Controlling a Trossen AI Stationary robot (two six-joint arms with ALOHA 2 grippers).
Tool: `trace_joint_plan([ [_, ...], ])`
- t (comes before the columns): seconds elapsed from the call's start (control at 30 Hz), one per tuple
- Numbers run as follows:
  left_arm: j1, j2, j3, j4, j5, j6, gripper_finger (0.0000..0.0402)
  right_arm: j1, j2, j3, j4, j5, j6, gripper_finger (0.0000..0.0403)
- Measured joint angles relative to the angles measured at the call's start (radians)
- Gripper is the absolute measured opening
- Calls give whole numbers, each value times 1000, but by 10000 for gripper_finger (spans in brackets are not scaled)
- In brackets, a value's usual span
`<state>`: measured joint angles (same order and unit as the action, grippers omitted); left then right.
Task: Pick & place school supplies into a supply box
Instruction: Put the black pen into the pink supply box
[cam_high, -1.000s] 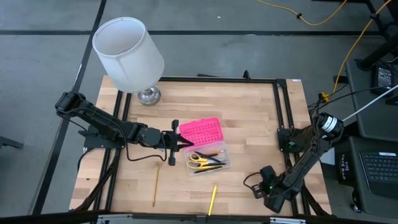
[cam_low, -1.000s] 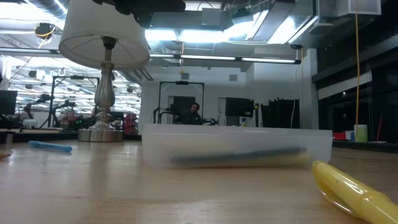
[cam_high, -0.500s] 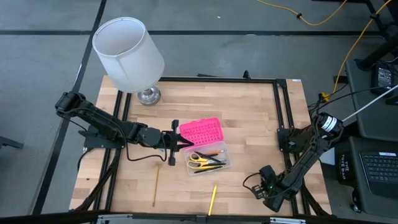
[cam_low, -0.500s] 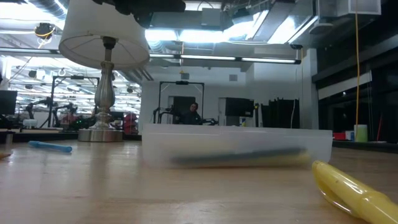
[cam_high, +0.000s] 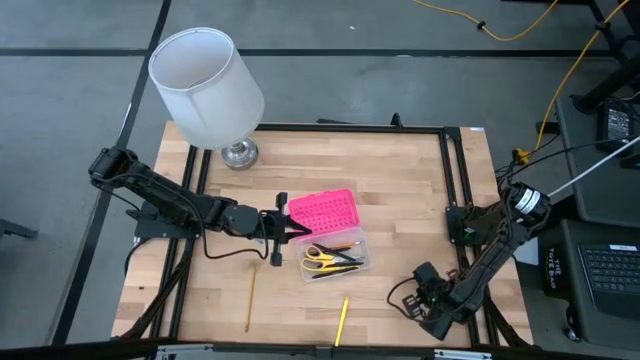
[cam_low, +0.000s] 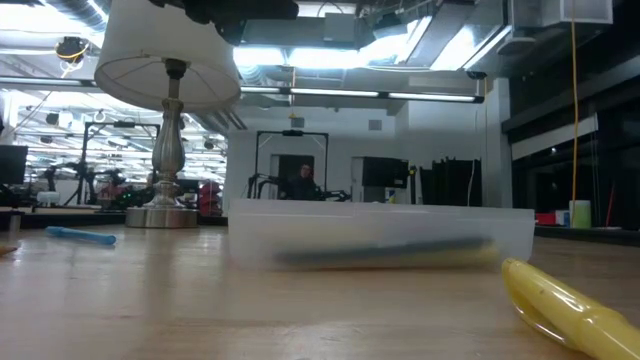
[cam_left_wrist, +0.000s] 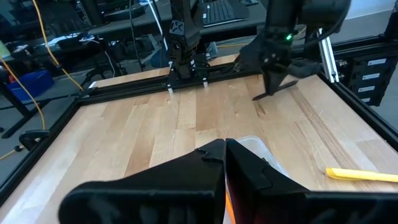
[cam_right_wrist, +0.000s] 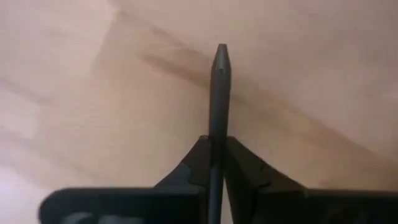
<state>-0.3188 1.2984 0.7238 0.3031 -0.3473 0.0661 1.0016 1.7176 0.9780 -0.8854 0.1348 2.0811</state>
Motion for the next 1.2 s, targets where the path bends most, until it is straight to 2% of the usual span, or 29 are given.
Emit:
trace_joint_plan([
  [0.1,0,0,0,0,0,0,5,3,-2,30,-59,-3,-8,27],
  [0.37,0,0,0,1,-1,0,6,-14,-31,97,-62,20,-128,29],
  [0.63,0,0,0,9,-2,0,2,-80,-94,98,-53,140,-398,31],
  [1.2,0,0,0,8,-3,0,2,-89,-332,80,-39,549,-884,31],
])
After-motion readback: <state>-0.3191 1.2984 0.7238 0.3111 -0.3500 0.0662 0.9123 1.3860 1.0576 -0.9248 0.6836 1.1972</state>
